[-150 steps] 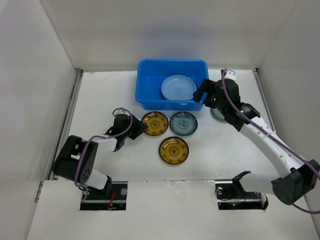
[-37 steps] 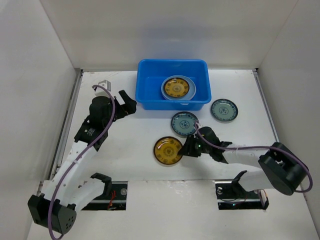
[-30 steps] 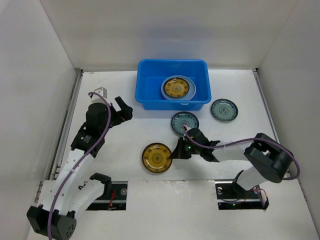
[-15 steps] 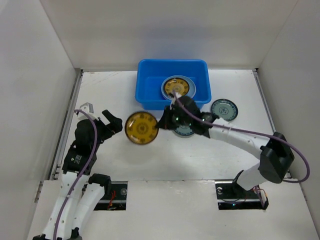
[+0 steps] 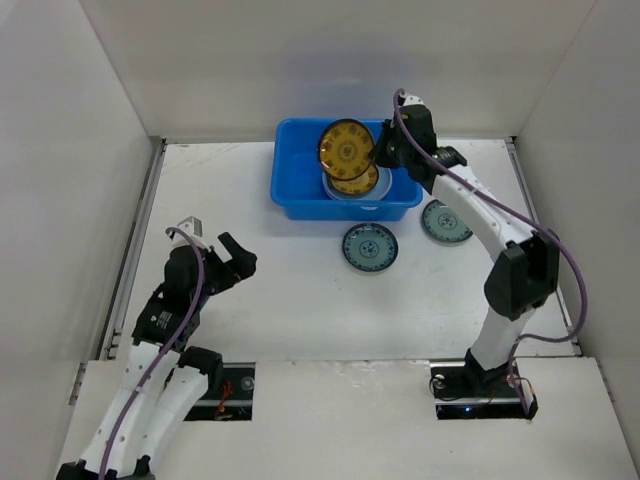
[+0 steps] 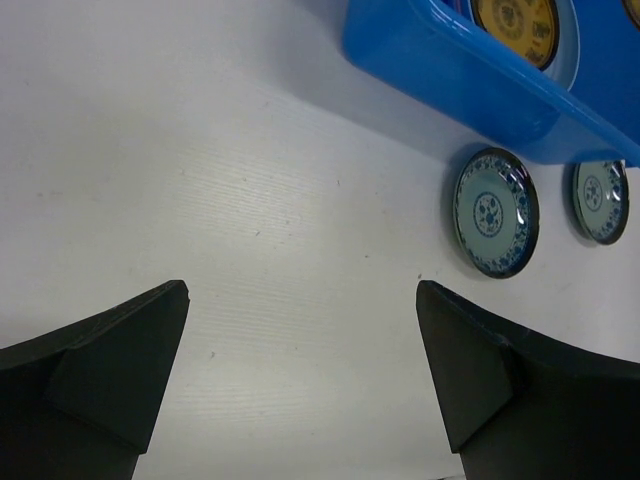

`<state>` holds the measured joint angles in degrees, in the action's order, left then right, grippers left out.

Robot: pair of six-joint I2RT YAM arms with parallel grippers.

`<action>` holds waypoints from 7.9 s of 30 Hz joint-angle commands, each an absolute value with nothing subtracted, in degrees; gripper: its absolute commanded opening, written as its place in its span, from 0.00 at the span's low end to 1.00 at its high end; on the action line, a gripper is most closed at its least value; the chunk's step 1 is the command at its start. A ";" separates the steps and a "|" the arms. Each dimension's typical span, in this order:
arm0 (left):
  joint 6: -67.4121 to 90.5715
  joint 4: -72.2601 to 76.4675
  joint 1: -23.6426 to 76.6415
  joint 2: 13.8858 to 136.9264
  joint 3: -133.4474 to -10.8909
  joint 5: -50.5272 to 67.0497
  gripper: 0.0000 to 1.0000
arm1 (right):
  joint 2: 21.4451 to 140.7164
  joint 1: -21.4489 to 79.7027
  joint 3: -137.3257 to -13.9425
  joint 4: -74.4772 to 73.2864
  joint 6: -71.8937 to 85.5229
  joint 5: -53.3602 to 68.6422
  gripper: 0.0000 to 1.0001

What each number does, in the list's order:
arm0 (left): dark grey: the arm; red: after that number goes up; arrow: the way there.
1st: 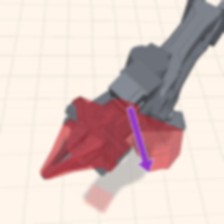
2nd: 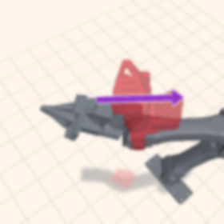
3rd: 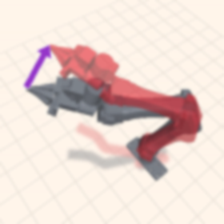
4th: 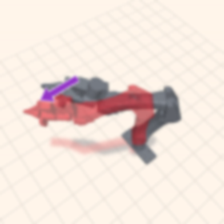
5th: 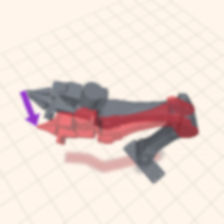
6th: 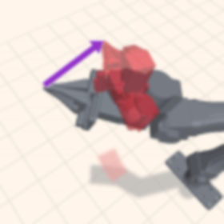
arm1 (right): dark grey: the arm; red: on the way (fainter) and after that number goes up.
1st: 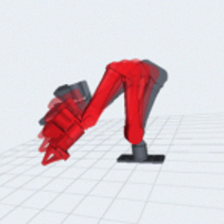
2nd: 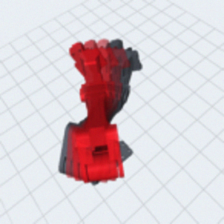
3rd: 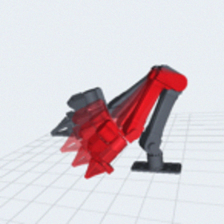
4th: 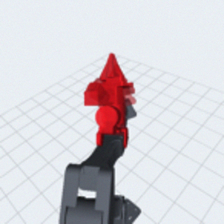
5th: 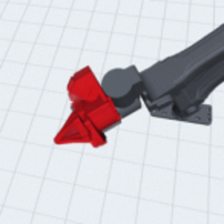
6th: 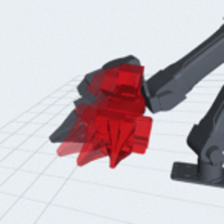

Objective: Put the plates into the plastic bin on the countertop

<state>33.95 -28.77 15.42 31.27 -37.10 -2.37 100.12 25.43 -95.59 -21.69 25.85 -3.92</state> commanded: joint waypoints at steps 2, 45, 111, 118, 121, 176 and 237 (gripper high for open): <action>36.12 -27.69 17.62 31.29 -35.69 -1.76 1.00 | 106.68 22.72 -103.43 -22.50 22.68 -6.86 0.01; 69.78 35.42 42.84 94.47 -39.90 -2.90 0.72 | 68.14 25.00 -65.32 -12.30 22.32 -8.88 0.86; 23.12 1.58 24.57 125.41 -106.61 6.85 0.13 | 39.64 8.83 -44.47 -34.19 35.60 -11.07 0.84; 20.48 1.76 24.56 124.29 -106.70 6.59 0.60 | 40.43 7.34 -42.81 -34.02 37.17 -11.25 0.84; 19.25 1.32 25.26 120.25 -106.79 6.42 0.87 | 41.04 5.32 -41.14 -32.53 39.28 -10.02 0.85; 30.67 -22.06 25.80 43.68 -46.32 -16.35 1.00 | 94.31 -11.47 -36.73 24.17 70.05 4.39 0.00; 32.26 -30.76 20.26 34.37 -39.99 -13.97 1.00 | 108.48 22.80 -102.22 -23.38 29.54 -14.49 0.70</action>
